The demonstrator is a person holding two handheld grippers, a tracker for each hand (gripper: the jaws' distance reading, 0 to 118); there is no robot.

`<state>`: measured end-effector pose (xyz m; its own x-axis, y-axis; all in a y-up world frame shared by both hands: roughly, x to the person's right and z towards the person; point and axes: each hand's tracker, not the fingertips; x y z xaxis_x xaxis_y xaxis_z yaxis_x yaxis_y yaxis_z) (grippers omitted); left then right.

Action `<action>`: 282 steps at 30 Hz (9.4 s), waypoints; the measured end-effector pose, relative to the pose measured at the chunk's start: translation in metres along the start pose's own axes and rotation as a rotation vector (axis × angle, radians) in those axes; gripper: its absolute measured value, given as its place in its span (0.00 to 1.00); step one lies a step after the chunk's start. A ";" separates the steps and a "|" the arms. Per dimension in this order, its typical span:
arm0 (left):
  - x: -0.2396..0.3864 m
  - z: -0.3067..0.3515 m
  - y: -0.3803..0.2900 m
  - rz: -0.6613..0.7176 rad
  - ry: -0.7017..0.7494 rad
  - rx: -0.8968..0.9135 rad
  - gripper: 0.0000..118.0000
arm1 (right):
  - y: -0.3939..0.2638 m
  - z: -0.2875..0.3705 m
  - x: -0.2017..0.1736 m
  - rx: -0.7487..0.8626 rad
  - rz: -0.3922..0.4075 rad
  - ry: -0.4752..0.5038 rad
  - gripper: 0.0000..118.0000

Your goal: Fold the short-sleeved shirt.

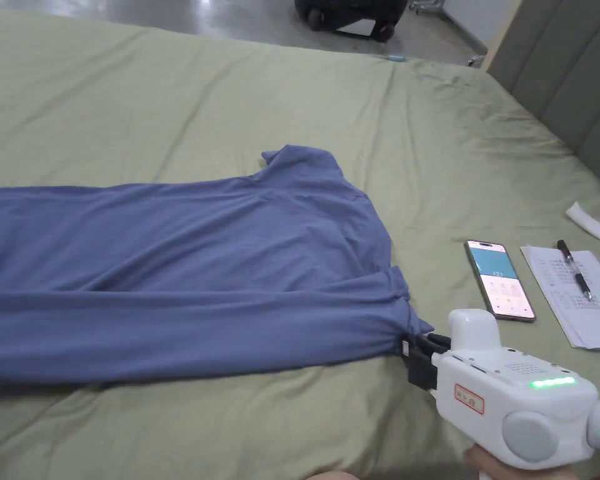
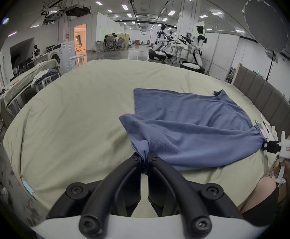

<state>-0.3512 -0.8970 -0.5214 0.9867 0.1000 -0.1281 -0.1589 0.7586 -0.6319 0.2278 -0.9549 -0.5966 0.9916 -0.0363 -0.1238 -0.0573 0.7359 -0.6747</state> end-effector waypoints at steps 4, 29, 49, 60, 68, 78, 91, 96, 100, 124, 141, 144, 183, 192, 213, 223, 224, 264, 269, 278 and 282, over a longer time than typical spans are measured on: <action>-0.004 0.005 0.003 0.016 -0.006 -0.008 0.03 | 0.002 0.006 0.002 0.005 0.030 -0.010 0.06; -0.049 0.055 -0.090 0.053 0.099 -0.096 0.72 | -0.069 0.123 -0.019 0.003 0.082 -0.011 0.24; -0.004 -0.074 0.125 -0.049 0.006 0.014 0.14 | 0.111 0.087 -0.092 0.353 0.174 0.030 0.00; -0.014 -0.230 0.118 0.015 0.097 -0.301 0.61 | 0.132 0.031 -0.081 0.234 0.213 0.047 0.00; 0.011 -0.183 0.109 -0.073 0.009 -0.178 0.01 | 0.167 -0.053 -0.054 0.071 0.174 0.055 0.01; 0.011 -0.144 0.118 -0.109 0.005 -0.117 0.01 | 0.197 -0.197 0.009 -0.244 0.034 -0.025 0.55; -0.006 -0.085 0.123 -0.062 -0.033 -0.075 0.01 | 0.199 -0.086 0.009 -0.068 -0.001 0.077 0.00; -0.024 -0.020 0.108 -0.074 -0.047 -0.034 0.01 | 0.174 0.018 0.015 0.015 0.051 0.122 0.00; -0.042 0.022 0.070 -0.053 -0.103 -0.026 0.01 | 0.128 0.090 0.014 0.008 0.057 0.145 0.00; -0.068 0.044 -0.077 0.040 -0.091 -0.108 0.65 | -0.053 0.087 0.021 -0.112 0.052 -0.023 0.30; -0.128 0.083 -0.046 0.298 -0.485 -0.068 0.00 | -0.027 0.178 -0.106 0.151 0.109 -0.089 0.00; -0.172 0.047 -0.039 0.453 -0.604 -0.149 0.27 | -0.018 0.179 -0.131 0.143 0.128 -0.089 0.00; -0.166 -0.049 0.044 0.403 -0.651 -0.410 0.06 | 0.037 0.156 -0.147 0.143 0.117 0.002 0.00; -0.222 -0.028 0.099 0.310 -0.315 -0.441 0.06 | 0.043 0.154 -0.139 0.193 0.124 0.081 0.00; 0.060 -0.046 0.104 0.048 -0.219 -0.632 0.06 | 0.002 0.187 -0.055 0.237 -0.008 0.122 0.00; 0.125 -0.041 0.098 -0.083 -0.399 -0.625 0.71 | -0.007 0.188 -0.031 0.228 -0.071 0.078 0.00; 0.126 -0.029 0.104 -0.096 -0.398 -0.575 0.68 | -0.006 0.188 -0.031 0.232 -0.070 0.080 0.00; -0.139 -0.095 -0.005 0.640 -0.854 -0.479 0.97 | 0.037 0.166 -0.164 0.143 0.121 0.162 0.00; -0.097 -0.116 0.003 0.471 -0.959 -0.447 0.97 | 0.039 0.167 -0.180 0.124 0.150 0.141 0.00; -0.071 -0.095 0.037 0.394 -0.873 -0.499 0.05 | 0.042 0.171 -0.192 0.118 0.177 0.137 0.00; -0.082 -0.064 0.050 0.328 -0.810 -0.405 0.05 | 0.040 0.173 -0.195 0.121 0.175 0.153 0.00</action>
<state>-0.4420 -0.9083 -0.5919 0.5909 0.7969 0.1252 -0.2808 0.3487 -0.8941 0.0518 -0.8013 -0.4731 0.9385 0.0035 -0.3452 -0.2026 0.8151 -0.5427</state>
